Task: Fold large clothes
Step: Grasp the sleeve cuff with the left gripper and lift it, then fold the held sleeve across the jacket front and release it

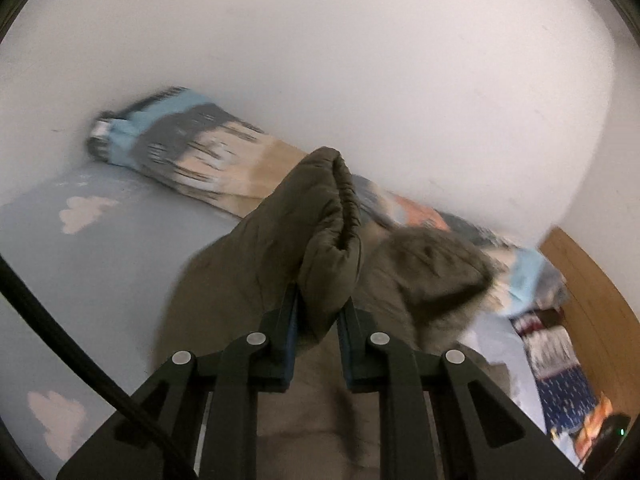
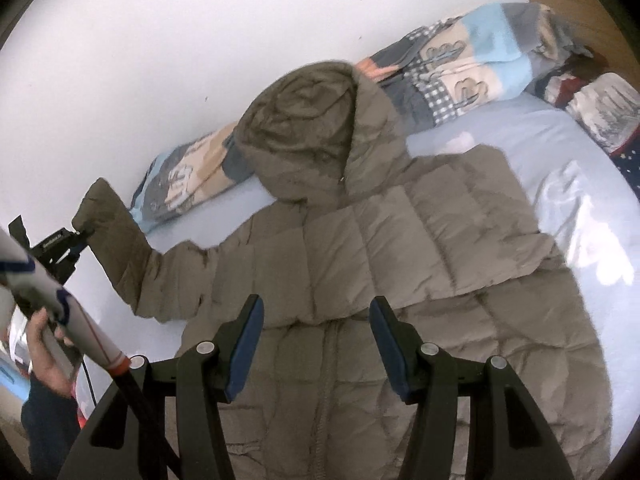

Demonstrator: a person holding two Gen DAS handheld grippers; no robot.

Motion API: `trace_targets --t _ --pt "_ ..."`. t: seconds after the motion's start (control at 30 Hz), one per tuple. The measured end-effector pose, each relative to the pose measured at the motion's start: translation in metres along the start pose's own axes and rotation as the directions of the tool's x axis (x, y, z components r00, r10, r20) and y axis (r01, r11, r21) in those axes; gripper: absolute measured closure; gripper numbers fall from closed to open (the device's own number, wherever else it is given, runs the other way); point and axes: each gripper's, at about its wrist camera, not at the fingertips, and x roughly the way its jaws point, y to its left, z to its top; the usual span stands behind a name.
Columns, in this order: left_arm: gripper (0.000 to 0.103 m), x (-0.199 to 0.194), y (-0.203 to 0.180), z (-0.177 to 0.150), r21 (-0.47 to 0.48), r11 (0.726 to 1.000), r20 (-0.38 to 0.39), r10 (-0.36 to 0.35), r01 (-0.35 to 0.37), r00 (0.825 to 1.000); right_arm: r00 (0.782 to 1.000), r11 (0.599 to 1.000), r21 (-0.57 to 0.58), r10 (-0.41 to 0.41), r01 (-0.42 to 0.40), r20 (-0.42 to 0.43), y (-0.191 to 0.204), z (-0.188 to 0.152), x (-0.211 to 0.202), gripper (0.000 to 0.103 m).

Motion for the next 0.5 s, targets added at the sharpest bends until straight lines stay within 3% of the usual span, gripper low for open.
trace_targets --t 0.17,0.3,0.5 --pt "0.086 0.030 -0.071 -0.045 0.076 0.994 -0.104 -0.074 0.082 0.992 1.000 0.998 0.066 0.011 -0.012 0.017 -0.019 0.009 -0.009 0.043" --pt "0.086 0.063 -0.118 -0.089 0.129 0.983 -0.209 -0.104 0.133 0.972 1.000 0.994 0.107 0.021 -0.022 0.015 -0.030 0.014 -0.011 0.043" --pt "0.086 0.121 -0.138 -0.159 0.195 0.975 -0.364 -0.033 0.110 0.931 1.000 0.991 0.134 0.022 -0.024 0.012 -0.036 0.015 -0.013 0.043"
